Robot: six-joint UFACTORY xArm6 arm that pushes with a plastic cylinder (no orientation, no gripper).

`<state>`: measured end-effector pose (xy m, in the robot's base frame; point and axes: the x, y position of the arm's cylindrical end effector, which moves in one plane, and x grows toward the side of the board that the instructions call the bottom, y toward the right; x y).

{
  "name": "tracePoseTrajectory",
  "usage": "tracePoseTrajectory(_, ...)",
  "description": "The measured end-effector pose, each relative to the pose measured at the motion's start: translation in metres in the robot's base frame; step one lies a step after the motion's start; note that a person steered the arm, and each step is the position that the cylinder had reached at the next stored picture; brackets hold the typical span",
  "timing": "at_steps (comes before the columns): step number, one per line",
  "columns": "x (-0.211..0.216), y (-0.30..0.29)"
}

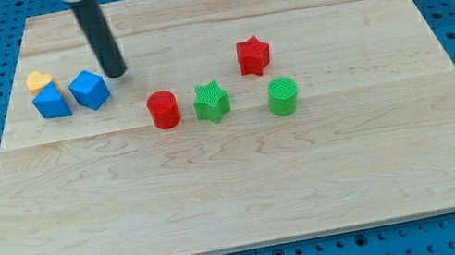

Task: Move the blue cube close to the blue triangle

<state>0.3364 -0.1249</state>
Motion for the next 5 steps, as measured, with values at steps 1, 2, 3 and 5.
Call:
tracePoseTrajectory(1,0.035,0.02)
tracePoseTrajectory(2,0.053,-0.02)
tracePoseTrajectory(3,0.05,-0.026)
tracePoseTrajectory(5,-0.006,0.059)
